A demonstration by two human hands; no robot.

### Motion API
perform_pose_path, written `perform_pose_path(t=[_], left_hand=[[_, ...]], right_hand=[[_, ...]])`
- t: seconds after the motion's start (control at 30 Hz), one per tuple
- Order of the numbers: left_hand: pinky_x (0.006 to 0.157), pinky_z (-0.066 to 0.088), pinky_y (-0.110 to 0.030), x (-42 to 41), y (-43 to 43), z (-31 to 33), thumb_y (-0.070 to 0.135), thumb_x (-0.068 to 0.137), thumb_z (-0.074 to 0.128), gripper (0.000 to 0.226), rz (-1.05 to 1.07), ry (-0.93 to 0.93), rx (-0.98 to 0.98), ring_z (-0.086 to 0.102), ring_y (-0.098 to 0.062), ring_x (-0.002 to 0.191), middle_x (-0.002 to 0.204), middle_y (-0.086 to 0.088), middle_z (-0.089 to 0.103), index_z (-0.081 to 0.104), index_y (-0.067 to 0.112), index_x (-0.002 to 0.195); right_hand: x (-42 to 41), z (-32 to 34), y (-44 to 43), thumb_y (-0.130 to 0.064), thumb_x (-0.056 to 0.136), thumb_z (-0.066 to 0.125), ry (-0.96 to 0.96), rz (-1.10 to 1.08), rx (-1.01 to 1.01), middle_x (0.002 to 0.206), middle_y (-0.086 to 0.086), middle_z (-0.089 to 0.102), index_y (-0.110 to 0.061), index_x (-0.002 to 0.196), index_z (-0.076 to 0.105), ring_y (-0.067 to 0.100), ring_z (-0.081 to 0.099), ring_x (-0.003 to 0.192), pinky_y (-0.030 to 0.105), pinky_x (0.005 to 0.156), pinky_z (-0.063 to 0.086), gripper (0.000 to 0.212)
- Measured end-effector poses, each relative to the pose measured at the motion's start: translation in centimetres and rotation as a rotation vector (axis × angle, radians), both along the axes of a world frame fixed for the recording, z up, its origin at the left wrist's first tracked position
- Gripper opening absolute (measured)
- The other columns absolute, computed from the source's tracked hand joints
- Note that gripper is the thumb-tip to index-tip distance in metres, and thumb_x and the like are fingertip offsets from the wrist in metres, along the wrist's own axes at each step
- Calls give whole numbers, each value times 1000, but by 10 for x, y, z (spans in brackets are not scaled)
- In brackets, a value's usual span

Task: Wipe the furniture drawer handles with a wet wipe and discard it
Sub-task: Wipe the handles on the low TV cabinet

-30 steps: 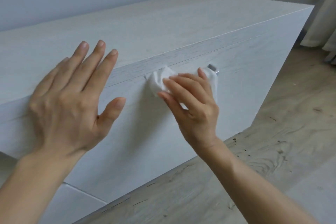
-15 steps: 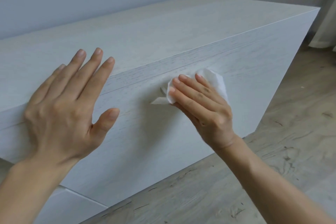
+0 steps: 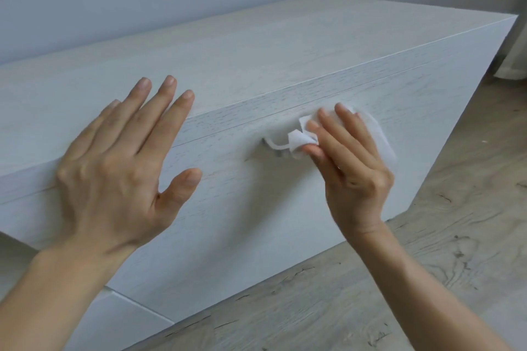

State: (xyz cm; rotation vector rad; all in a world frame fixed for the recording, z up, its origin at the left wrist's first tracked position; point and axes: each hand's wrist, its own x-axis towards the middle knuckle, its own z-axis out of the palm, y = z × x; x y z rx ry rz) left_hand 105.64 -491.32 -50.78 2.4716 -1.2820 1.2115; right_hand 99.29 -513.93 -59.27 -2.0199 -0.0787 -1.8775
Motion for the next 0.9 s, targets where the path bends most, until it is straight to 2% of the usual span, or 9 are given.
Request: perform_pose_path(t=[0.1, 0.23, 0.37, 0.47, 0.57, 0.67, 0.77, 0.9], left_hand=[[105, 30, -47, -1, -2, 0, 55, 96, 12, 69, 20, -3, -6, 37, -28, 134, 143, -8, 41, 43, 10, 139], [107, 28, -46, 0, -1, 0, 56, 96, 12, 70, 17, -14, 1, 35, -27, 135, 144, -8, 40, 42, 10, 139], [107, 28, -46, 1, 0, -1, 55, 96, 12, 69, 17, -25, -3, 36, -27, 134, 144, -8, 40, 41, 11, 140], [107, 27, -46, 1, -2, -2, 55, 96, 13, 69, 11, -21, -15, 35, -28, 135, 144, -9, 40, 41, 11, 139], [107, 27, -46, 2, 0, -1, 55, 96, 13, 68, -1, -24, -1, 34, -28, 135, 145, -9, 38, 39, 10, 140], [106, 29, -46, 1, 1, 0, 54, 96, 13, 68, 15, -47, 16, 35, -28, 135, 144, -9, 39, 40, 10, 140], [106, 31, -45, 0, 0, -1, 53, 97, 15, 66, 34, -68, 2, 36, -27, 134, 143, -8, 41, 42, 11, 139], [104, 32, -44, -1, -1, -1, 53, 97, 15, 65, 40, -81, -7, 37, -26, 134, 143, -8, 41, 43, 11, 139]], right_hand=[[9, 3, 25, -19, 90, 61, -22, 49, 125, 110, 4, 64, -6, 102, 68, 22, 59, 112, 42, 109, 37, 19], [13, 3, 38, -19, 88, 66, -8, 108, 21, 106, 4, 69, -7, 98, 71, 18, 63, 108, 37, 108, 38, 16], [6, 1, 18, -17, 90, 62, -58, 62, 172, 109, 5, 64, -5, 104, 65, 23, 61, 111, 40, 108, 38, 19], [15, 4, 44, -19, 91, 63, -23, 90, 55, 107, 4, 68, -6, 100, 70, 18, 62, 108, 33, 109, 35, 18], [15, -1, 44, -16, 89, 67, 5, 133, -98, 109, 4, 68, -7, 100, 71, 17, 62, 110, 34, 106, 39, 15], [2, -6, 9, -11, 87, 67, 14, 104, -35, 115, 8, 62, -3, 108, 63, 22, 59, 113, 39, 107, 39, 23], [3, -5, 8, -14, 90, 63, -18, 52, -7, 115, 8, 60, -3, 109, 61, 21, 58, 113, 39, 108, 38, 21], [7, 0, 24, -13, 89, 68, 41, 129, -242, 116, 5, 62, -6, 106, 67, 18, 59, 114, 37, 106, 41, 18]])
